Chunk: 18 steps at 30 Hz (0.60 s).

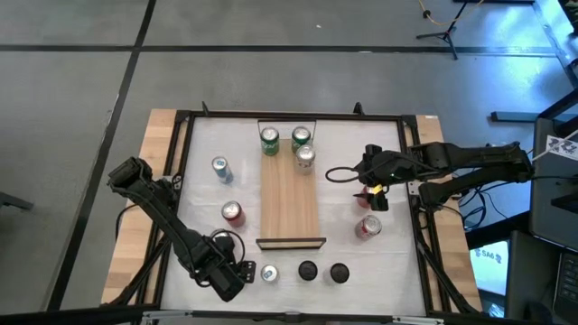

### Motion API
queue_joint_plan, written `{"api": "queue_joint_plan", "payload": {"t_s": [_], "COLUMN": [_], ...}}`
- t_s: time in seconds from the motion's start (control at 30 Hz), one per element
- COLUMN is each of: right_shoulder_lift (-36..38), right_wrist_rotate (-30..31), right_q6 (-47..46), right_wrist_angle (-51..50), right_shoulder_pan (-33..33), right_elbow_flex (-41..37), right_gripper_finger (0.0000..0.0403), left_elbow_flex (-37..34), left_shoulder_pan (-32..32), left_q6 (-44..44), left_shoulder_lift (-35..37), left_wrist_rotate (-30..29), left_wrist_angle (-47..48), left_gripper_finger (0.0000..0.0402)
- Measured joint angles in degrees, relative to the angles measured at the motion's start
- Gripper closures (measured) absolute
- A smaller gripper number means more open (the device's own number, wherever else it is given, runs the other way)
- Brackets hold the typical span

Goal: Place canned beverage on shelf
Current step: Put the silver soda can on the shelf aligned with the other silver soda can

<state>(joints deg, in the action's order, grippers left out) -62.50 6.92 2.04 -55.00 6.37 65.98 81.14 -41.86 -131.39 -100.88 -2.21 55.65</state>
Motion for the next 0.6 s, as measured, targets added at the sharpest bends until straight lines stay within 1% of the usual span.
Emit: {"api": "queue_joint_plan", "payload": {"t_s": [0.13, 0.2, 0.37, 0.6], "right_shoulder_lift": [0.02, 0.02, 0.01, 0.02], "right_wrist_rotate": [0.0, 0.0, 0.0, -0.02], "right_q6": [0.0, 0.0, 0.0, 0.0], "right_wrist_angle": [0.0, 0.0, 0.0, 0.0], "right_shoulder_pan": [0.0, 0.0, 0.0, 0.0], "right_elbow_flex": [0.0, 0.0, 0.0, 0.0], "right_gripper_finger": [0.0047, 0.0047, 0.0047, 0.0047], "left_elbow_flex": [-0.05, -0.07, -0.07, -0.08], "left_shoulder_pan": [0.0, 0.13, 0.42, 0.76], "left_q6": [0.1, 1.55, 7.87, 18.64], "left_shoulder_lift": [-0.01, 0.0, 0.0, 0.32], "left_wrist_rotate": [-1.28, -1.64, -3.23, -3.34], "left_wrist_angle": [0.32, 0.45, 0.84, 2.92], "left_gripper_finger": [0.0096, 0.0098, 0.0106, 0.0107]}}
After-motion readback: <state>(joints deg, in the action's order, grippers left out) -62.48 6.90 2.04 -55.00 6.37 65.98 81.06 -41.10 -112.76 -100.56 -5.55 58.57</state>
